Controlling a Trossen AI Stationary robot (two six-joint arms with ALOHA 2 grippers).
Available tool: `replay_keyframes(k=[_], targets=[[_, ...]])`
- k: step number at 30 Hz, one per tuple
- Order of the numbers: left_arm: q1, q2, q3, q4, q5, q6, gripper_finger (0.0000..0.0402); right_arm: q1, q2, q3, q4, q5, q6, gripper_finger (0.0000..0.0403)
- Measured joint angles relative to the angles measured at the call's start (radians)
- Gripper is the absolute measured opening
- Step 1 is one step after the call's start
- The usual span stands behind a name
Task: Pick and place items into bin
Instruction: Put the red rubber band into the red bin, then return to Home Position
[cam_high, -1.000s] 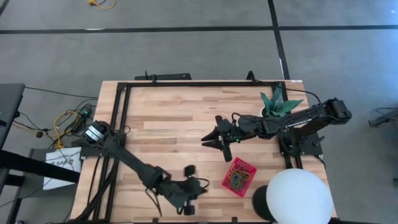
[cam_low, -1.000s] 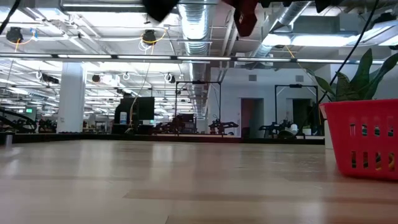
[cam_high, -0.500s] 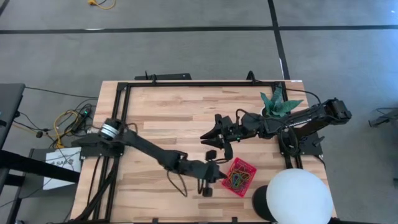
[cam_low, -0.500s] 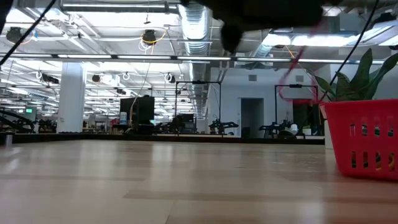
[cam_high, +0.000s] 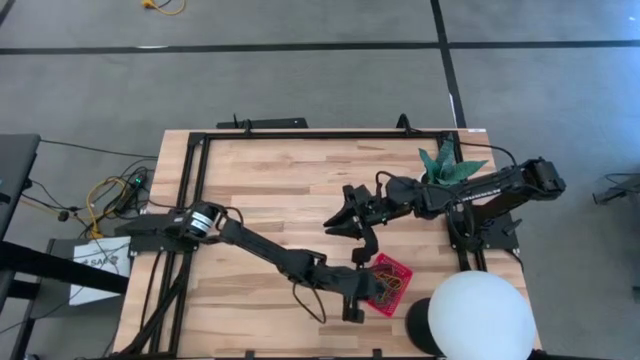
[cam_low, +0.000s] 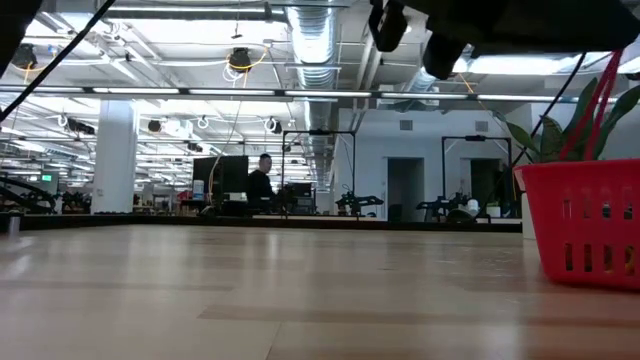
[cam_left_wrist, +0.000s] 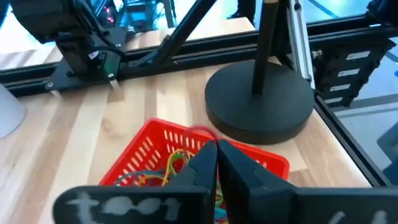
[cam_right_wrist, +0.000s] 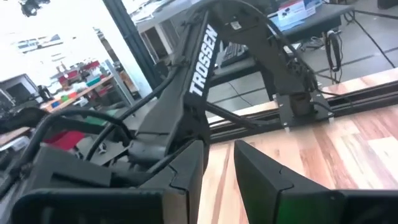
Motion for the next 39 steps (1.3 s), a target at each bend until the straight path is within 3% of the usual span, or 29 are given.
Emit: replay_keyframes(k=[7,19,33,39], targets=[[-0.002,0.002,-0.001,0.002,-0.002,-0.019,0.0008,-0.009,0.000,0.000,0.001,-0.004,0.013,0.0087],[-0.005,-0.018,-0.002,-0.111,-0.001,-0.122,0.0094,-0.009,0.000,0.000,-0.006,-0.004,0.013,0.0087],[-0.138,-0.374,-0.001,-0.762,-0.014,-0.303,0.0098,-0.036,0.004,0.000,-0.068,-0.001,0.020,0.0087],[-0.175,-0.535,-0.001,-1.002,-0.197,-0.393,0.0098,-0.038,0.004,0.000,-0.065,-0.001,0.034,0.0087]])
